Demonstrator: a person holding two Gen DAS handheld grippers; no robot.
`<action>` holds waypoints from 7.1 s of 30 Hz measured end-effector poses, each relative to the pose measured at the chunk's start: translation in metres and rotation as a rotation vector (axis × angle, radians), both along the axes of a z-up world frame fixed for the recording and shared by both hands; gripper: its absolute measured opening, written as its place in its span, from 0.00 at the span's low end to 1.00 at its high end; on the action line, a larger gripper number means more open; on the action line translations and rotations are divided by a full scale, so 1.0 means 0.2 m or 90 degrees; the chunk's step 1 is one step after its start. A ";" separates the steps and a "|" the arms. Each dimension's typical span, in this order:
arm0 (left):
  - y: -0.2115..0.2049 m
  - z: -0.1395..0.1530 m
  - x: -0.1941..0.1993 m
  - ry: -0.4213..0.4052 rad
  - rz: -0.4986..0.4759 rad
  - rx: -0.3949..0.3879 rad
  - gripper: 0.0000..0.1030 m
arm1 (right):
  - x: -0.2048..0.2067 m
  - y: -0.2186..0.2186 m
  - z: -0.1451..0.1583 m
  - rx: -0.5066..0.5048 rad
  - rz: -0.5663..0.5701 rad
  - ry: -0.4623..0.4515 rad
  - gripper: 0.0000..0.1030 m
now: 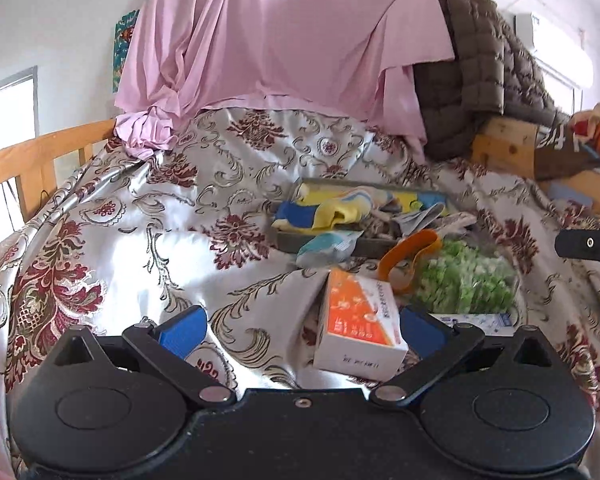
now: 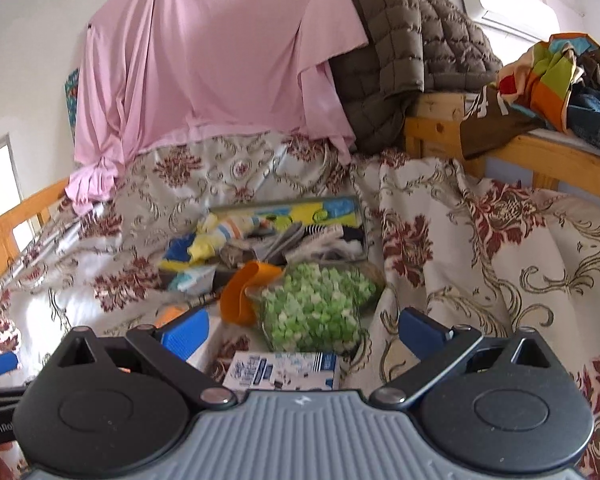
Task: Organize soft objects
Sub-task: 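Raise both open grippers away from the framed picture, then move both open grippers down toward the remaining items beside the picture, then grasp the teal-white packet with the left gripper while the right gripper grasps the orange strap, then carry the packet with the left gripper while the right gripper carries the orange strap over the picture, then open the left gripper to drop the packet while the right gripper releases the strap onto the picture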
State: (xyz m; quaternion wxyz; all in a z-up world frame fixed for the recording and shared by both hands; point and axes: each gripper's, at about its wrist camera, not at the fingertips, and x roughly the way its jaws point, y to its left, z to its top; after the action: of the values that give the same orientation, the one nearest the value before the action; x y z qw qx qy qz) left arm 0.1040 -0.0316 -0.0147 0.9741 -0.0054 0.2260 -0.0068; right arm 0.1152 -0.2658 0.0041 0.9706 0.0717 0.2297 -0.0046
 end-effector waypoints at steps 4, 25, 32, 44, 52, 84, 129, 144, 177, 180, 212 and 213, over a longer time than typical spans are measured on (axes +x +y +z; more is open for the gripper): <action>0.00 -0.01 -0.01 0.007 0.010 0.007 0.99 | 0.02 0.01 -0.03 -0.009 -0.001 0.029 1.00; 0.01 -0.06 0.05 0.082 0.069 0.024 0.99 | 0.11 0.14 -0.12 -0.063 0.055 0.142 1.00; 0.08 -0.06 0.08 0.102 0.135 -0.016 0.99 | 0.13 0.15 -0.12 -0.046 0.082 0.126 1.00; 0.13 -0.01 0.11 0.076 0.177 -0.049 0.99 | 0.17 0.16 -0.11 0.013 0.109 0.005 1.00; 0.11 0.01 0.23 0.052 0.147 -0.030 0.99 | 0.34 0.22 -0.12 -0.022 0.131 -0.031 1.00; 0.09 -0.17 1.25 0.077 -0.047 -0.134 0.99 | 0.92 0.16 -0.33 -0.089 0.103 0.003 1.00; 0.05 -0.42 1.57 0.211 -0.183 -0.185 0.57 | 1.10 0.33 -0.38 -0.167 0.187 0.046 0.35; 0.10 -0.20 1.30 0.133 -0.108 -0.176 0.57 | 1.04 0.26 -0.31 -0.120 0.184 0.017 0.20; -0.26 0.13 1.73 0.062 -0.115 -0.061 0.58 | 1.55 -0.21 -0.11 0.073 0.031 -0.023 0.14; -0.32 0.07 1.81 0.092 -0.117 -0.053 0.58 | 1.59 -0.25 -0.17 0.095 0.017 0.022 0.14; -0.54 0.04 1.95 0.094 -0.077 0.011 0.94 | 1.41 -0.41 -0.08 0.173 0.002 0.000 0.54; -0.53 0.04 1.95 0.091 -0.075 0.003 0.94 | 1.41 -0.41 -0.07 0.171 0.002 -0.002 0.55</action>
State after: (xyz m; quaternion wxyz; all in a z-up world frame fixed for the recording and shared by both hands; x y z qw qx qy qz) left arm 0.4938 -0.1381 -0.0067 0.9534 0.0099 0.2950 -0.0630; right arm 0.3969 -0.3481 -0.0107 0.9525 0.2007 0.2271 0.0282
